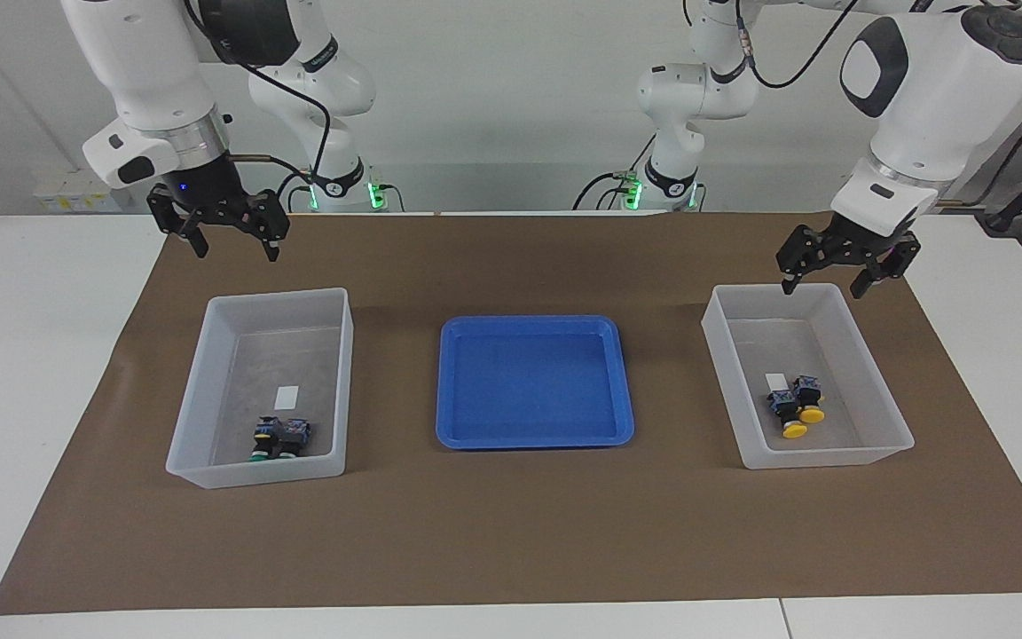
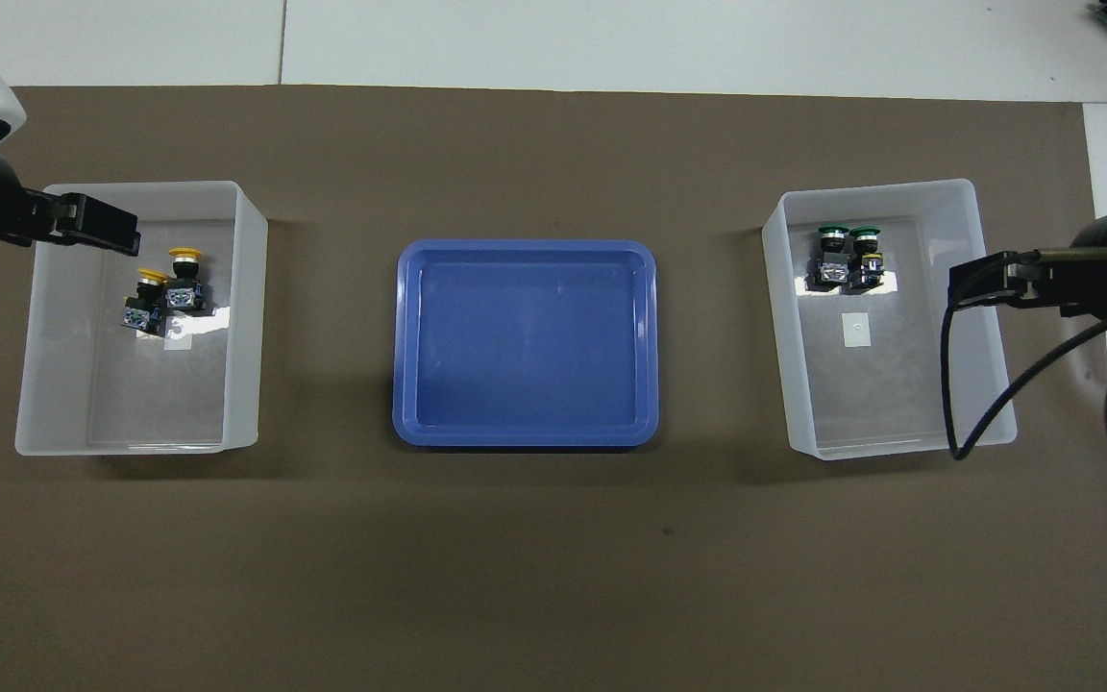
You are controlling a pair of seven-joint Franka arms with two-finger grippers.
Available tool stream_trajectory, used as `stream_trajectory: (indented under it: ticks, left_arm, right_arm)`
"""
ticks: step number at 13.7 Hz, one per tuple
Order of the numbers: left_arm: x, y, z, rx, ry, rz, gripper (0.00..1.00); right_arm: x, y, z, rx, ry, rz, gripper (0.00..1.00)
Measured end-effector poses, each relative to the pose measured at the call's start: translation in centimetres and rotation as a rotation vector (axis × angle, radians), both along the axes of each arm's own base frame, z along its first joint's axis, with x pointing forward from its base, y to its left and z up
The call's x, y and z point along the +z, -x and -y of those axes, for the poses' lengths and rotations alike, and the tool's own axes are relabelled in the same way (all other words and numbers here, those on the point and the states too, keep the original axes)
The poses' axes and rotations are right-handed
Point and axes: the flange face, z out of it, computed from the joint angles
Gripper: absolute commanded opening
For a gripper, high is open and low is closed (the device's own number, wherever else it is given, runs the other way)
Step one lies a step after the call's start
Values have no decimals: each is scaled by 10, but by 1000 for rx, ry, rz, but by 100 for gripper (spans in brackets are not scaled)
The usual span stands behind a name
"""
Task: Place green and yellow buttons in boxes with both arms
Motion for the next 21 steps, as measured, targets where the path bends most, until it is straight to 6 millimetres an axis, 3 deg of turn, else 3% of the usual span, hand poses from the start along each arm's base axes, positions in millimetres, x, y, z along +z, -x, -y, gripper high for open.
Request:
stream_trajectory:
  ticks: [8, 13, 21]
  left_arm:
    - [-2, 0, -2, 3, -1, -6, 100]
    - [-6, 4, -4, 5, -2, -25, 100]
    - [-9, 12, -4, 5, -5, -71, 100]
  right_arm:
    - [-3, 3, 0, 8, 1, -23, 100]
    - [1, 6, -12, 31, 2, -17, 100]
    - [-2, 6, -2, 39, 2, -24, 100]
